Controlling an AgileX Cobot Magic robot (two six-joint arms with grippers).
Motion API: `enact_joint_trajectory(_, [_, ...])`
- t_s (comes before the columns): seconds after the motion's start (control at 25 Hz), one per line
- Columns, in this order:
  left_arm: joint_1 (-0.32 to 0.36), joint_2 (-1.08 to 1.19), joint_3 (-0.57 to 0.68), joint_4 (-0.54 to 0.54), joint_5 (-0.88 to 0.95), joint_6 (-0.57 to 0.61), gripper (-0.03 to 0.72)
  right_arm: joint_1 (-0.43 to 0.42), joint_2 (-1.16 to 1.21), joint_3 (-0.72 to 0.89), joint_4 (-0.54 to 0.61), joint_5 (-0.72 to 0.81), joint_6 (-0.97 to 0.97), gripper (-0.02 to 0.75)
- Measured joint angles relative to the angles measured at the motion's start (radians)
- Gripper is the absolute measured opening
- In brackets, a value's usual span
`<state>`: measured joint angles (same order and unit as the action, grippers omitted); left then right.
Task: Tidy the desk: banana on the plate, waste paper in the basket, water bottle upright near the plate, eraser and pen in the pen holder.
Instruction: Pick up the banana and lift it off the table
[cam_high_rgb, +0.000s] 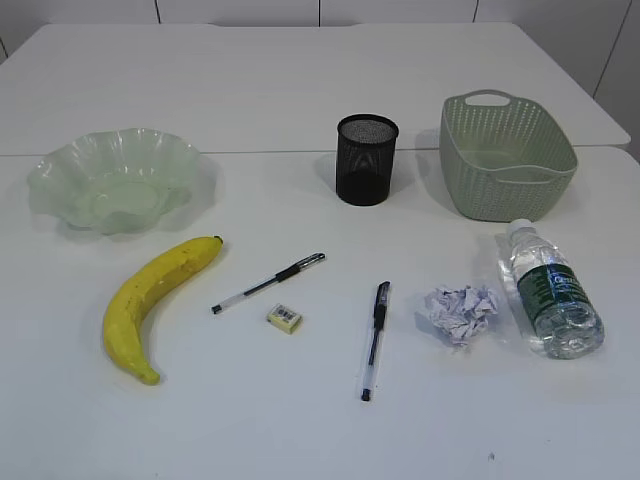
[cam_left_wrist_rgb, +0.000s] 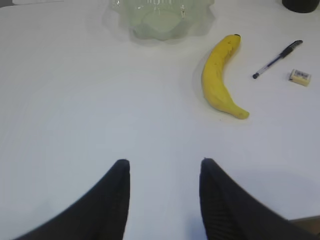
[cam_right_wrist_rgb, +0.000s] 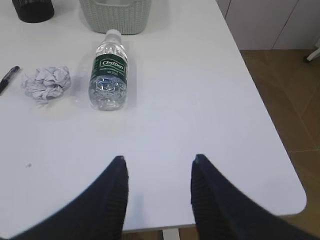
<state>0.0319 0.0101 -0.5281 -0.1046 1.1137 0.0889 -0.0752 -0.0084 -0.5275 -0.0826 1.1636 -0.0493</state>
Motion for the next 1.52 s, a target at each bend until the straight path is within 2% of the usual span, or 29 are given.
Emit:
enact_joint_trajectory(0.36, [-0.007, 0.174, -0.218, 0.060, -0.029, 0.000, 0.317, 0.000, 0.182, -0.130, -0.010, 0.067, 0.018, 0.318])
enact_joint_trajectory(0.72, [-0.036, 0.445, -0.288, 0.081, -0.103, 0.000, 0.317, 0.034, 0.486, -0.316, -0.070, 0.066, 0.069, 0.318])
enact_joint_trajectory(0.92, [-0.110, 0.642, -0.428, 0.097, -0.107, 0.000, 0.317, 0.035, 0.685, -0.416, -0.060, 0.092, 0.133, 0.318])
enact_joint_trajectory(1.2, [-0.293, 0.906, -0.676, 0.176, -0.062, 0.000, 0.327, 0.035, 0.989, -0.540, -0.016, 0.092, 0.177, 0.319])
enact_joint_trajectory(1.36, [-0.408, 1.046, -0.751, 0.273, -0.022, 0.000, 0.342, 0.035, 1.125, -0.622, 0.052, 0.091, 0.183, 0.336])
enact_joint_trajectory(1.52, [-0.464, 1.143, -0.765, 0.339, -0.004, -0.060, 0.344, 0.035, 1.211, -0.670, 0.083, 0.086, 0.183, 0.348])
